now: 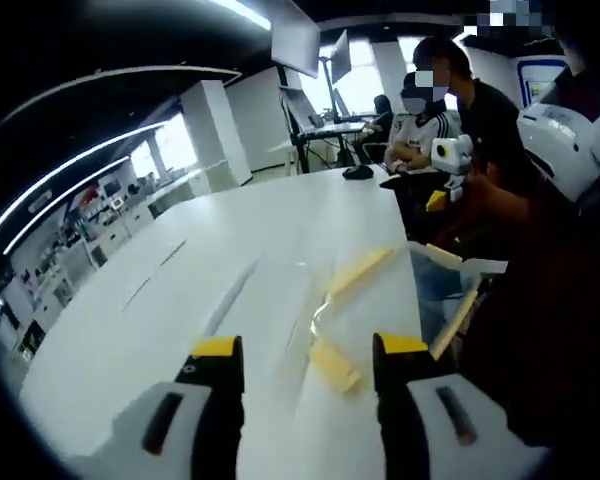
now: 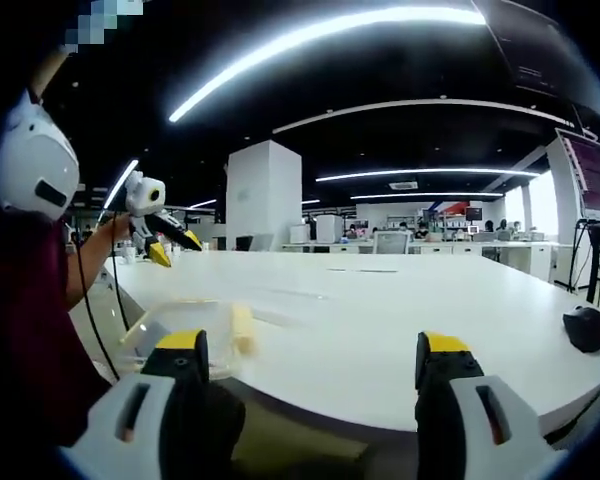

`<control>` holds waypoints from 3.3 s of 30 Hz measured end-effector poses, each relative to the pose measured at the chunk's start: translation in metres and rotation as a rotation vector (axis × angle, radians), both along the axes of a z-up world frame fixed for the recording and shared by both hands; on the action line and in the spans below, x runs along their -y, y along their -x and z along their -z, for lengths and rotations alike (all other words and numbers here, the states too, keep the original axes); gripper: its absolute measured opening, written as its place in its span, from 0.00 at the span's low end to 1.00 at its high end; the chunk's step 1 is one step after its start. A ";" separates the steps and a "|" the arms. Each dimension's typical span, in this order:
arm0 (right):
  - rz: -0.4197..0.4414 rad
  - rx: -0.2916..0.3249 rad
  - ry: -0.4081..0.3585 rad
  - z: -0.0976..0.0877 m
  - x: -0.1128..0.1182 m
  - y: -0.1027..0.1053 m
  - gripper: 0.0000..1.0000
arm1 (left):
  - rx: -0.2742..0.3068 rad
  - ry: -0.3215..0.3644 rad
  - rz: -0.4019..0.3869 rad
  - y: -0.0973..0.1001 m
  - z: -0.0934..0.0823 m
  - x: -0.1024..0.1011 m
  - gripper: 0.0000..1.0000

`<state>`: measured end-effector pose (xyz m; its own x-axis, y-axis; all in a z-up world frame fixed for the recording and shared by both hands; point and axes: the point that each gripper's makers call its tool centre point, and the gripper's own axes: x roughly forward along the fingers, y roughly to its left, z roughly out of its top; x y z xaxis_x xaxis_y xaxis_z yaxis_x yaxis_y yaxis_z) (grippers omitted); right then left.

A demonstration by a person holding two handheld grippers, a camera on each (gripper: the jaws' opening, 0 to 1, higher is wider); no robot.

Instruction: Snap each plastic latch of the storage box into its locked position after aligning the lid with the box until every specified latch is closed and the lid sits flush.

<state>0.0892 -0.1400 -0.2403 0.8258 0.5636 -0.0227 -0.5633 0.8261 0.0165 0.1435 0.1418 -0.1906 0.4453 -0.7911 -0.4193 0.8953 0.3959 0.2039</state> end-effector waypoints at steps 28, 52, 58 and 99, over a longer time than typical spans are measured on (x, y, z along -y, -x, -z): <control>-0.067 0.009 0.009 0.001 -0.026 0.024 0.87 | 0.064 0.689 -0.040 0.003 -0.083 0.003 1.00; -0.218 -0.004 0.038 0.015 -0.066 0.057 0.87 | -0.095 0.744 0.077 0.061 -0.031 0.068 0.96; -0.264 -0.031 0.081 0.030 -0.079 0.064 0.85 | -0.125 0.717 0.104 0.071 -0.019 0.074 0.88; -0.377 -0.028 0.081 0.055 -0.104 0.062 0.38 | -0.265 0.492 0.221 0.092 0.041 0.100 0.85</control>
